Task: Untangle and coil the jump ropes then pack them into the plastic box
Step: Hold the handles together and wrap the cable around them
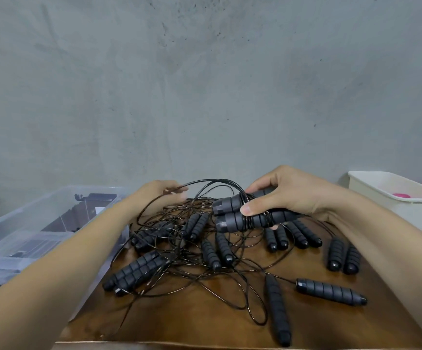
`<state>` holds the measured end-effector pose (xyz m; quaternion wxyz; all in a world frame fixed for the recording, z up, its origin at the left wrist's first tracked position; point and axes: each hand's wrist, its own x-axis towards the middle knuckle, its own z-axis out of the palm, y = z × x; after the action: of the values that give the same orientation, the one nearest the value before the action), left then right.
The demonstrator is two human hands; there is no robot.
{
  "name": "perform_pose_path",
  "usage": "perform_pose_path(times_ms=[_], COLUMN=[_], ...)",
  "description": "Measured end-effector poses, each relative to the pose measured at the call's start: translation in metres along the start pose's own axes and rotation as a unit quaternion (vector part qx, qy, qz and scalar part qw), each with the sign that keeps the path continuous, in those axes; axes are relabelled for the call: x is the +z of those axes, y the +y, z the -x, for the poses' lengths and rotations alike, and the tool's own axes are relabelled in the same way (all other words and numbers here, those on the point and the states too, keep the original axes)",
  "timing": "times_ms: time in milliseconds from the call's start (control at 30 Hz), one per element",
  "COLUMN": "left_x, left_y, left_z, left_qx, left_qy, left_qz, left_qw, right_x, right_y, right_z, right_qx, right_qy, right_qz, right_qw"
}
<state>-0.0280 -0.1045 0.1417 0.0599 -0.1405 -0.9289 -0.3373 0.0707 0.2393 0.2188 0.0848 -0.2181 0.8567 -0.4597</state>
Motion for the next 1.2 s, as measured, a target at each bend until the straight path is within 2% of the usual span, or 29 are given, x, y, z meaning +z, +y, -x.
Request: perform_pose_path(times_ms=[100,167,233,333,500,567,700,800,900,967,1033,1100,1133,1200], left_x=[-0.013,-0.024,-0.032,-0.028,-0.010,-0.005,0.002,0.007,0.022,0.032,0.046,0.062,0.070,0.080], left_y=[0.022,0.040,0.060,0.094,0.127,0.129,0.123,0.116,0.108,0.099,0.093,0.088,0.097,0.109], left_z=[0.003,0.007,0.015,0.032,0.049,0.047,0.040,0.034,0.034,0.039,0.045,0.052,0.054,0.059], left_qx=[0.008,0.014,0.048,0.116,0.175,0.187,0.204,0.198,0.168,0.073,-0.021,-0.012,-0.003,0.017], left_qy=[0.097,0.168,0.187,0.133,-0.026,-0.042,-0.004,0.028,0.000,0.045,0.060,0.014,0.020,0.022], left_qz=[0.104,0.199,0.233,0.207,0.138,0.115,0.122,0.118,0.199,0.161,0.059,-0.024,-0.042,-0.009], left_qw=[0.990,0.965,0.953,0.962,0.974,0.975,0.971,0.973,0.966,0.983,0.996,1.000,0.999,1.000], right_x=[-0.001,-0.001,0.000,0.002,0.008,0.008,0.007,0.004,0.005,0.007,0.007,0.008,0.009,0.011], right_y=[0.002,0.003,0.004,0.002,-0.004,-0.005,-0.006,-0.004,-0.001,0.003,0.005,0.005,0.004,0.002], right_z=[-0.003,-0.004,-0.006,-0.007,-0.008,-0.009,-0.006,-0.004,0.000,0.002,0.003,0.002,0.001,-0.001], right_qx=[0.001,0.008,0.017,0.022,0.016,0.011,-0.006,-0.030,-0.061,-0.079,-0.088,-0.090,-0.092,-0.096], right_qy=[-0.014,-0.019,-0.022,-0.033,-0.055,-0.049,-0.060,-0.080,-0.103,-0.106,-0.103,-0.092,-0.084,-0.057], right_qz=[-0.010,-0.025,-0.042,-0.051,-0.084,-0.081,-0.108,-0.141,-0.146,-0.136,-0.131,-0.121,-0.113,-0.092], right_qw=[1.000,0.999,0.999,0.998,0.995,0.995,0.992,0.986,0.982,0.982,0.982,0.984,0.986,0.989])
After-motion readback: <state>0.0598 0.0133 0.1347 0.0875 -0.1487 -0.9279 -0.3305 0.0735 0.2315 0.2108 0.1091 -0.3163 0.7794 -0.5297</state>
